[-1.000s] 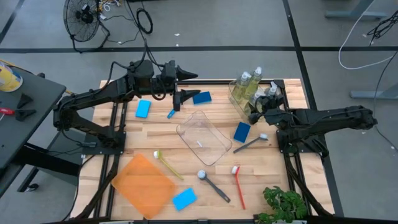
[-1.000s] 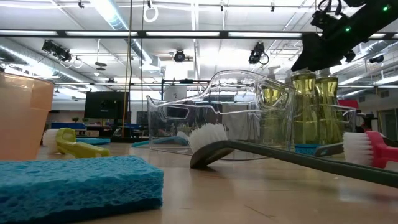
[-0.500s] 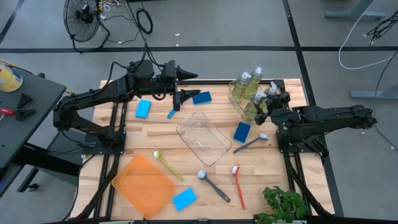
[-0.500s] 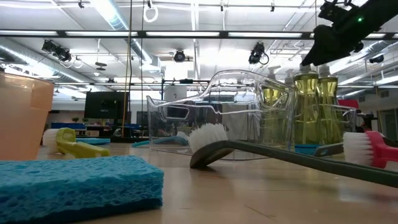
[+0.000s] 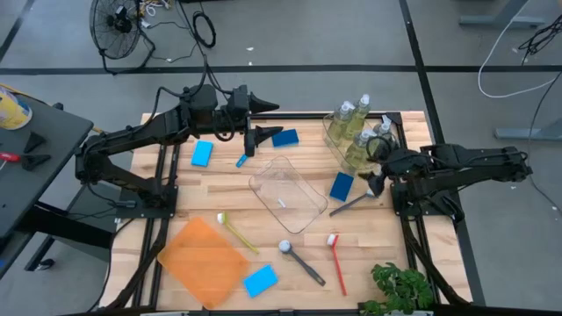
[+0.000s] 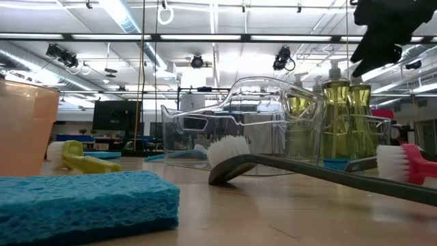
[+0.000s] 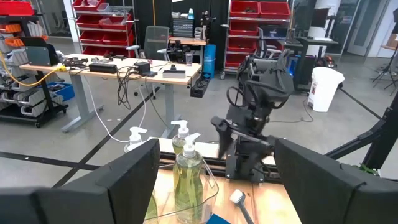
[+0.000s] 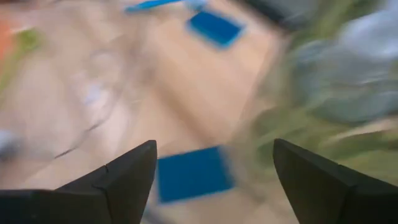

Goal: Pick & Place Kitchen Sink Supplies
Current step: Put the gray dish brush into the bottom transparent bin

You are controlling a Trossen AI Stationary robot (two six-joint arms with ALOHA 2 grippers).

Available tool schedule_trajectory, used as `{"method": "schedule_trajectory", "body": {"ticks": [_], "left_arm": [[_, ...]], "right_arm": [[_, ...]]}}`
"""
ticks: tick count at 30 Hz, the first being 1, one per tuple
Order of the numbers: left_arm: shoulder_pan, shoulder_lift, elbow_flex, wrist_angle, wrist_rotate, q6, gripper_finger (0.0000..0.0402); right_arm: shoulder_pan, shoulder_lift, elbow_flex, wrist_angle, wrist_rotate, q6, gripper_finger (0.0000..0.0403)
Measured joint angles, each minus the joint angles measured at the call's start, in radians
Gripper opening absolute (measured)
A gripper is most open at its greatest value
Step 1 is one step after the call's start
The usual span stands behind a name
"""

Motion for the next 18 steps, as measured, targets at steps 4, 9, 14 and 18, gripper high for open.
{"method": "schedule_trajectory", "body": {"ticks": [4,9,14,18], "left_arm": [[0.0,0.0,0.0,0.0,0.0,0.0,0.0319],[0.0,0.0,0.0,0.0,0.0,0.0,0.0319],[0.0,0.0,0.0,0.0,0.0,-0.001,0.0319],[-0.001,0.0,0.0,-0.001,0.0,-0.001,0.0319]], "right_arm": [[0.004,0.002,0.005,-0.003,-0.225,-0.002,0.032],[0.05,0.015,0.005,-0.003,-0.378,0.009,0.032],[0.122,0.06,0.005,-0.003,-0.369,-0.046,0.032],[0.167,0.112,0.005,0.006,-0.359,-0.101,0.032]]}}
